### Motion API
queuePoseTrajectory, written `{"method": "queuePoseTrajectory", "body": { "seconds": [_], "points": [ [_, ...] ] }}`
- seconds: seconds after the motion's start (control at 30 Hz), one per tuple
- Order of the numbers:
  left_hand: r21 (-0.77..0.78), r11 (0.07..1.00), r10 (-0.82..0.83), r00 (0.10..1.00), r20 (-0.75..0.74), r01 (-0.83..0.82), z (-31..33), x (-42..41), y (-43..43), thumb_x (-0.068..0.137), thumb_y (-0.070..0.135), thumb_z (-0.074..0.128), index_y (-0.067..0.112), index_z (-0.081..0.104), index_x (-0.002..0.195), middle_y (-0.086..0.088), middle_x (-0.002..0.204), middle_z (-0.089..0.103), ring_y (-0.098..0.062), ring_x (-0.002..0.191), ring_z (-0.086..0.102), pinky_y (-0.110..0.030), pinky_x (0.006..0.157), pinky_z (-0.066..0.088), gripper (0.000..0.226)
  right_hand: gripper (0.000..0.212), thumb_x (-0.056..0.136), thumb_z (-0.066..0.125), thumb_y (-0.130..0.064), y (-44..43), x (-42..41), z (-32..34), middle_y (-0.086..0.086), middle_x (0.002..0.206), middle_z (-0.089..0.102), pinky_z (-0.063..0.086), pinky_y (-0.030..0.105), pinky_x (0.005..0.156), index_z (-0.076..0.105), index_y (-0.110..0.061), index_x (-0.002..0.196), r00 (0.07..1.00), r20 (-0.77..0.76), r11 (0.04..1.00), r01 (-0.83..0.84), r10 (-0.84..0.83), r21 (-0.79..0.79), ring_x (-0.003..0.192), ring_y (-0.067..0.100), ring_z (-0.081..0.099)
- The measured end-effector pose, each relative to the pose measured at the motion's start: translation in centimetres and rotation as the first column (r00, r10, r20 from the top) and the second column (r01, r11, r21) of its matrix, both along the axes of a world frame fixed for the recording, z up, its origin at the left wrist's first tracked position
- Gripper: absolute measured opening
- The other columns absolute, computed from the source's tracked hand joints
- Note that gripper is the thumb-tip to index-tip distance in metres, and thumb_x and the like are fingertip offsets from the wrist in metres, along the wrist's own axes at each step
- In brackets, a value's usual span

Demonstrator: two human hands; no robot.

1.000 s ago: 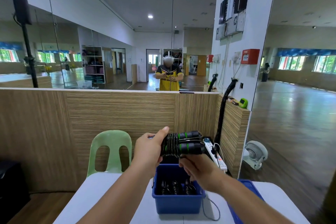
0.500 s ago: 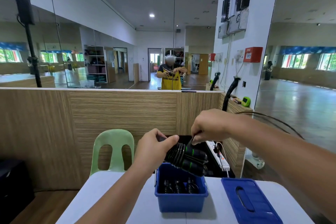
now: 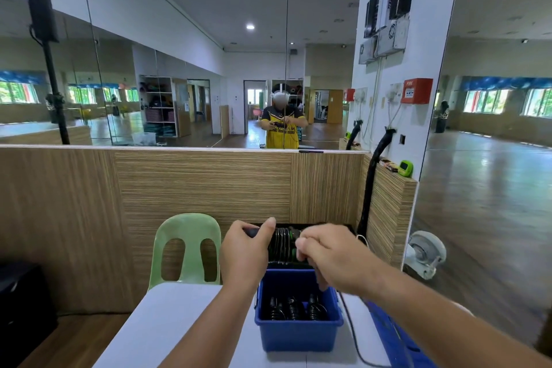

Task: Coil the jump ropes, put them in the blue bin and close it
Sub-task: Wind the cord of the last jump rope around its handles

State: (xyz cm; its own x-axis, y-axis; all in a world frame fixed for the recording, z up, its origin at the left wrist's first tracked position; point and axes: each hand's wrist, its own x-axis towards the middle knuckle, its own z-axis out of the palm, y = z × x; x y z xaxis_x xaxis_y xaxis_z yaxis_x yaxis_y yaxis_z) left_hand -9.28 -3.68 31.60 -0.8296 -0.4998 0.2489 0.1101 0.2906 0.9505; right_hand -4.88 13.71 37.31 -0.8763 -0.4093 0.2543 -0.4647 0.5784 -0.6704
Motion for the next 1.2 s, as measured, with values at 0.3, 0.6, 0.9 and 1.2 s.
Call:
{"method": "queuePoseTrajectory", "body": {
  "seconds": [0.3, 0.6, 0.9, 1.2],
  "points": [
    [0.305, 0.952, -0.028, 0.999, 0.023, 0.019, -0.5, -0.1, 1.2, 0.079, 0.063, 0.075, 0.017, 0.063, 0.086, -0.004, 0.076, 0.069, -0.026, 0.067, 0.064, -0.048, 0.069, 0.057, 0.048, 0.034, 0.109, 0.040, -0.009, -2.3, 1.9, -7.7, -0.002, 0.057, 0.043, 0.031, 0.015, 0.046, 0.073, -0.008, 0.102, 0.954, 0.297, 0.797, 0.202, -0.030, -0.570, 0.046, 0.003, 0.037],
    [0.505, 0.844, -0.253, 0.964, 0.078, 0.181, 1.2, 0.9, 0.9, 0.086, 0.052, 0.077, 0.014, 0.055, 0.082, -0.004, 0.072, 0.052, -0.021, 0.061, 0.045, -0.020, 0.033, 0.032, 0.045, 0.034, 0.086, 0.067, -0.031, 0.8, -0.9, -9.2, 0.002, 0.059, 0.019, 0.021, 0.029, 0.049, 0.048, -0.018, 0.060, 0.808, 0.541, 0.714, 0.236, 0.232, -0.659, 0.050, 0.015, 0.018],
    [0.292, 0.901, -0.336, 0.942, 0.000, 0.321, 1.0, 2.6, 1.1, 0.087, 0.048, 0.077, 0.015, 0.054, 0.076, -0.003, 0.063, 0.050, -0.020, 0.057, 0.044, -0.028, 0.044, 0.036, 0.042, 0.030, 0.103, 0.038, -0.020, 4.5, -4.8, -3.7, 0.007, 0.062, 0.054, 0.039, 0.027, 0.049, 0.060, -0.015, 0.083, 0.739, 0.657, 0.920, 0.139, 0.150, -0.366, 0.052, 0.022, 0.057],
    [-0.301, 0.946, -0.158, 0.981, -0.113, 0.117, 0.6, 3.0, 1.0, 0.087, 0.067, 0.063, 0.031, 0.056, 0.078, 0.011, 0.069, 0.067, -0.009, 0.069, 0.063, -0.045, 0.067, 0.056, 0.038, 0.049, 0.091, 0.056, -0.063, 3.1, -4.1, -1.8, 0.018, 0.077, 0.068, 0.030, 0.020, 0.036, 0.064, -0.016, 0.100, 0.674, 0.734, 0.926, 0.225, 0.077, -0.304, 0.041, 0.017, 0.045]
  ]
}}
